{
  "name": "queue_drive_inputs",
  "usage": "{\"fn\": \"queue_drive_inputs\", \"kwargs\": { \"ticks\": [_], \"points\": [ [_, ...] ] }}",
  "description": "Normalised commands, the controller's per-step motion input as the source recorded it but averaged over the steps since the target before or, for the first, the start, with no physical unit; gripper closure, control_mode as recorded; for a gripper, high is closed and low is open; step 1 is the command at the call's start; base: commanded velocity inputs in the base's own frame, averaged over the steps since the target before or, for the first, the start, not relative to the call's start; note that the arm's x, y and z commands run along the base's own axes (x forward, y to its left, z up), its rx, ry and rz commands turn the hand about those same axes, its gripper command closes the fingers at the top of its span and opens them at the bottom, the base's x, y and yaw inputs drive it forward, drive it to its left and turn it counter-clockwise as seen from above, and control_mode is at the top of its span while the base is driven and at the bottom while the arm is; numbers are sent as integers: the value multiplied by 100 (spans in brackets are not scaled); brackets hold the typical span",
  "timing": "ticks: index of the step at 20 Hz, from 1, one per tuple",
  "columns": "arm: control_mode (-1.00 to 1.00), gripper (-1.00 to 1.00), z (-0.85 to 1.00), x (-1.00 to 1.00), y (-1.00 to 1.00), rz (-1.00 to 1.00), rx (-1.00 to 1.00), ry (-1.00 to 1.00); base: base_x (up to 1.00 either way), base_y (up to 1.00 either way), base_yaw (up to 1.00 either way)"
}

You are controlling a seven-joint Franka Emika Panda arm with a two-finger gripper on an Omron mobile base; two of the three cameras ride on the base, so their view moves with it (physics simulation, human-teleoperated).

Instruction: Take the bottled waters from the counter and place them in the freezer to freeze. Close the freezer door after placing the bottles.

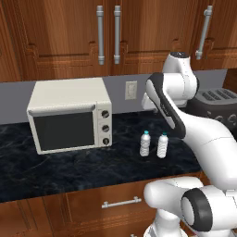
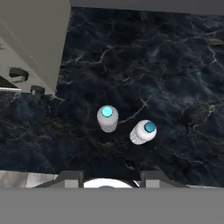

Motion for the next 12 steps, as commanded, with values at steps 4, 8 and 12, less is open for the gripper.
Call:
{"fn": "queue_drive_inputs", "kwargs": {
  "ticks": [4, 8, 12],
  "points": [
    [-100, -100, 0, -37, -43, 0, 10, -10, 0, 0, 0],
    [-100, -100, 0, -43, -90, 0, 33, -15, 0, 0, 0],
    [-100, -100, 0, -1, -83, 1, 20, -11, 0, 0, 0]
  ]
}}
